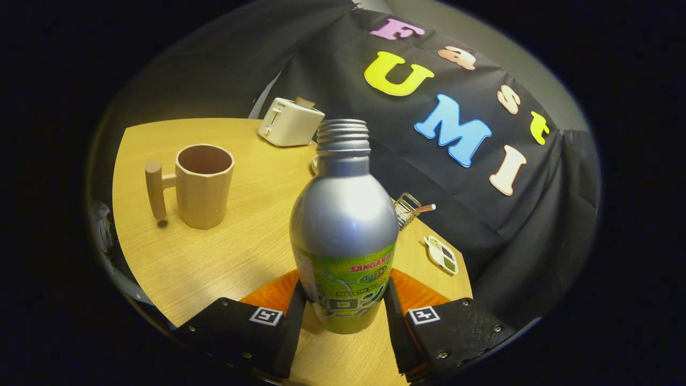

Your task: Take the bottle from table, then pour the juice into the cup, finally place the bottle on the coaster

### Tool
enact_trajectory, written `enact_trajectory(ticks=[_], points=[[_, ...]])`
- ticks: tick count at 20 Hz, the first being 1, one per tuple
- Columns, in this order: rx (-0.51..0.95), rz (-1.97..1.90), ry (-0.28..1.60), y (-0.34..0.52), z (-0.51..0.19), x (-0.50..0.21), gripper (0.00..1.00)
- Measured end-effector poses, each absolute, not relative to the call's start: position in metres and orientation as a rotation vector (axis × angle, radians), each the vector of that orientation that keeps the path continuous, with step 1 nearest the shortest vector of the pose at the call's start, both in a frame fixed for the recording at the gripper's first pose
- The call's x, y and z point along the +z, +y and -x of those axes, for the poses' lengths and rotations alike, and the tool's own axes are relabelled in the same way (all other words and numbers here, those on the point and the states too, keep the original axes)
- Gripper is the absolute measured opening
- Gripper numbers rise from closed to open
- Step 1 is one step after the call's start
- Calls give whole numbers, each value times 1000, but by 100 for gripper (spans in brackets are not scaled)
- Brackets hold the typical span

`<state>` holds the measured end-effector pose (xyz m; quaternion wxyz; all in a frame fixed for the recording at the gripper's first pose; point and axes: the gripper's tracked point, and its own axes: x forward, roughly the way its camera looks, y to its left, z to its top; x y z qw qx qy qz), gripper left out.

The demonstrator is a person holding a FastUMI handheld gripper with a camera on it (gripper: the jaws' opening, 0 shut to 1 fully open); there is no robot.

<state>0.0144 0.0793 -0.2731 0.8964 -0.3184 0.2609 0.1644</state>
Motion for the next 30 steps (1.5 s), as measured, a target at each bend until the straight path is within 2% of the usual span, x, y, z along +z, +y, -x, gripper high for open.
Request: enact_trajectory(ticks=[12, 30], points=[[394, 958, 558, 112, -11, -266, 71], [379, 1328, 694, 129, -10, -270, 71]])
